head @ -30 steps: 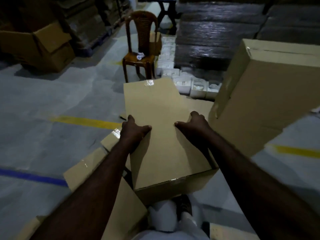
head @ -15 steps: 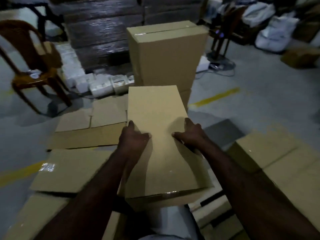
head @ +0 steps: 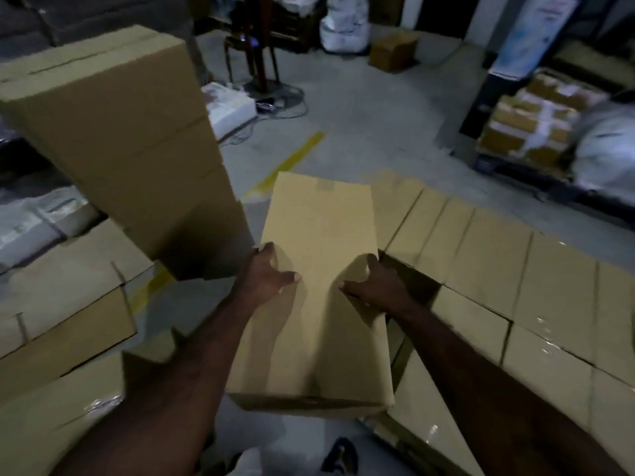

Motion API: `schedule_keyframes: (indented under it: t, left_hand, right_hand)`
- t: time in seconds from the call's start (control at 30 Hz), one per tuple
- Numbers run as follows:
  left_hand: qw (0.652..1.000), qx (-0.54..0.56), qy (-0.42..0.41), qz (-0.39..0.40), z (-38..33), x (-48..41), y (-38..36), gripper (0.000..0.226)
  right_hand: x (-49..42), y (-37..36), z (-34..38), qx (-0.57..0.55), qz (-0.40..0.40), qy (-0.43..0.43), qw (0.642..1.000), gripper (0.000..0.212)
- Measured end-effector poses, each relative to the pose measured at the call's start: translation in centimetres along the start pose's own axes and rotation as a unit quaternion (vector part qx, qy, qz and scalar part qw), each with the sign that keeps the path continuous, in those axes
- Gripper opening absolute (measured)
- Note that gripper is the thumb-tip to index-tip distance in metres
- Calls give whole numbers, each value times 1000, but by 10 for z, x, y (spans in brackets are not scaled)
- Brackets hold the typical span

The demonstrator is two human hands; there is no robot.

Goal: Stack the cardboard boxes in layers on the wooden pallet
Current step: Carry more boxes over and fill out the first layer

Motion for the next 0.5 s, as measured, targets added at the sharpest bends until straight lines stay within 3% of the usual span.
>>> schedule_keyframes:
  t: [0.13, 0.23, 0.4, 0.5]
  left_hand:
    - [998, -35, -49, 34, -36, 7, -51, 102]
    - [993, -61, -84, 59, -56, 8, -86, 101]
    - [982, -86, -124, 111, -69, -6, -144, 100]
    - [971, -105, -151, 152, -72, -19, -180, 98]
  right_hand:
    - [13, 10, -68, -28, -6, -83, 996, 102]
    - [12, 10, -108, -24, -19, -113, 993, 115]
    - [11, 12, -144, -42, -38, -167, 984, 101]
    - [3, 6, -166, -53, -45, -208, 976, 104]
Point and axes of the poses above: each hand's wrist, its own x-axis away from the middle knuckle, its own y-axis out of the back of the hand, z = x × y, the point moved 10 cm from there along -x, towards the middle knuckle, and after that the axes turned 14 degrees about -z, right-handed, at the moved point
